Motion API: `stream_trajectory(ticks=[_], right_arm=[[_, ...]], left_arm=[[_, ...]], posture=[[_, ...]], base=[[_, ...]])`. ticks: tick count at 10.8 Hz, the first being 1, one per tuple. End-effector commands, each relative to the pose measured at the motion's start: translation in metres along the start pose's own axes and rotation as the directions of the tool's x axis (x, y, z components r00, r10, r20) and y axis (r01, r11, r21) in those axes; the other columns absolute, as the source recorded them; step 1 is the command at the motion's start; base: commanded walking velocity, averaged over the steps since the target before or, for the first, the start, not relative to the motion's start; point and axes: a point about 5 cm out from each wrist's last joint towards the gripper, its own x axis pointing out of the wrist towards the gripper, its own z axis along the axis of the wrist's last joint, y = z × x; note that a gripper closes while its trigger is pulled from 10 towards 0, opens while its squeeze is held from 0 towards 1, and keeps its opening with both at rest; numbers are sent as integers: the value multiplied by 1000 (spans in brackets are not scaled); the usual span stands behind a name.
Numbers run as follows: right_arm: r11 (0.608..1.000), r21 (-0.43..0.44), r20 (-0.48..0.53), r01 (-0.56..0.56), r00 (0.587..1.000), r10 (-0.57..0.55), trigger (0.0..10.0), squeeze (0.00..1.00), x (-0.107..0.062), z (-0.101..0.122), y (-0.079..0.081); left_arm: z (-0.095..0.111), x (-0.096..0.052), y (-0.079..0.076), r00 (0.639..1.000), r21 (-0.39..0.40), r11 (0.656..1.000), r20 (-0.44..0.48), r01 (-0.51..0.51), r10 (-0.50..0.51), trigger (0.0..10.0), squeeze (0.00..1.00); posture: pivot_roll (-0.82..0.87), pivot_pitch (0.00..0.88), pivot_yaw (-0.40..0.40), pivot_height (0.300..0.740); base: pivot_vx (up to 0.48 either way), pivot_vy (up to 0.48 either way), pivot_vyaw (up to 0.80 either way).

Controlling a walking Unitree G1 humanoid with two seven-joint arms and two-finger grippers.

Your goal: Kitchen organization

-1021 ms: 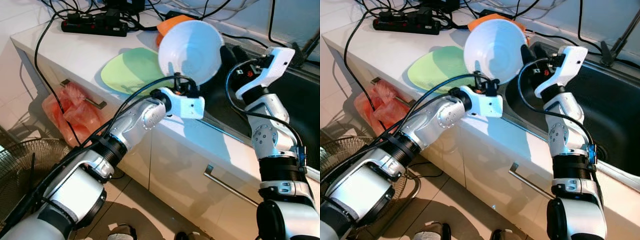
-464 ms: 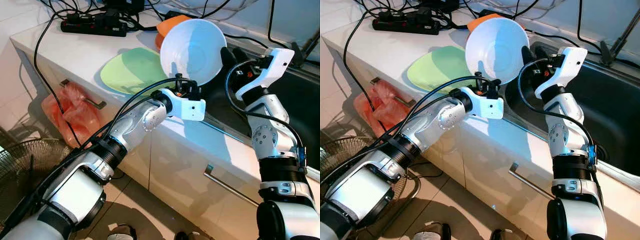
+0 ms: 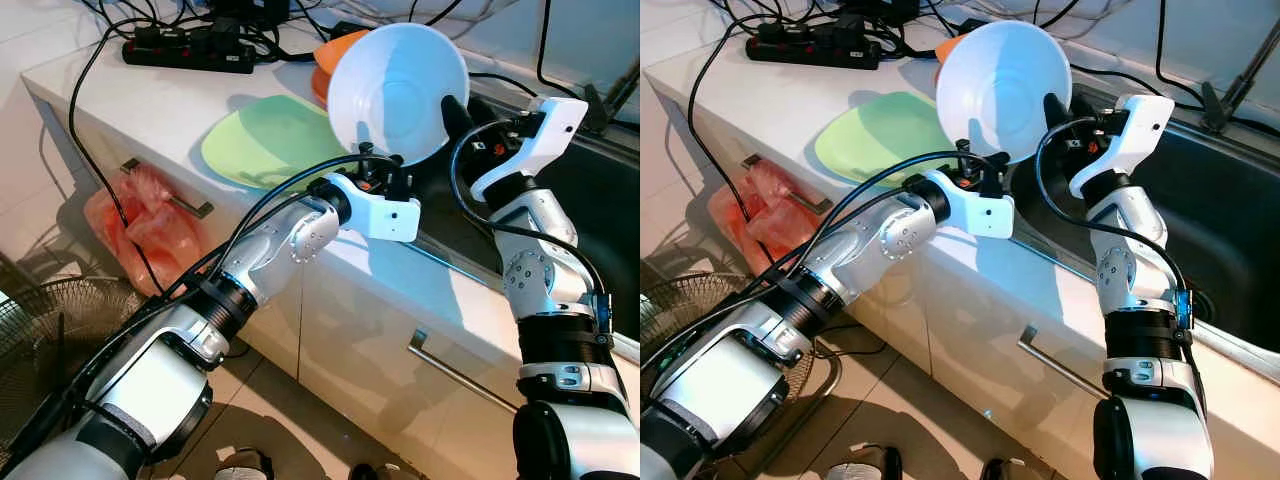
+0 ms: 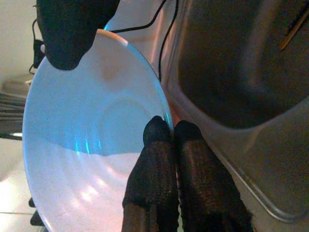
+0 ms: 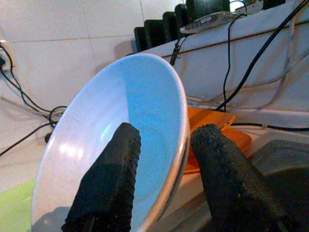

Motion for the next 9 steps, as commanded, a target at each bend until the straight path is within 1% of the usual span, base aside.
stream_trajectory(ticks=[1,5,6,7,9], right_arm=[[1000,8,-24,9,1000,-9,10000,0,-2,-5,-2],[1000,16,-48,7,999,-6,10000,0,-2,-12,2],[1000,17,-63,22,998,-21,4471,0,-2,-15,1],[1000,16,-69,22,997,-20,0,0,-2,-16,1],[1000,20,-86,21,996,-19,0,0,-2,-19,1]], left_arm=[[11,2,6,998,22,999,45,-36,35,10000,0],[18,2,7,996,34,998,74,-48,45,10000,0],[20,2,7,996,35,998,81,-51,48,10000,0],[22,1,7,995,37,998,87,-52,49,10000,0],[24,1,8,994,47,997,95,-61,56,10000,0]], posture=[[61,110,-26,740],[61,110,-26,740],[61,110,-26,740],[61,110,-26,740],[66,106,-29,740]], base=[[0,0,0],[0,0,0],[0,0,0],[0,0,0],[0,0,0]])
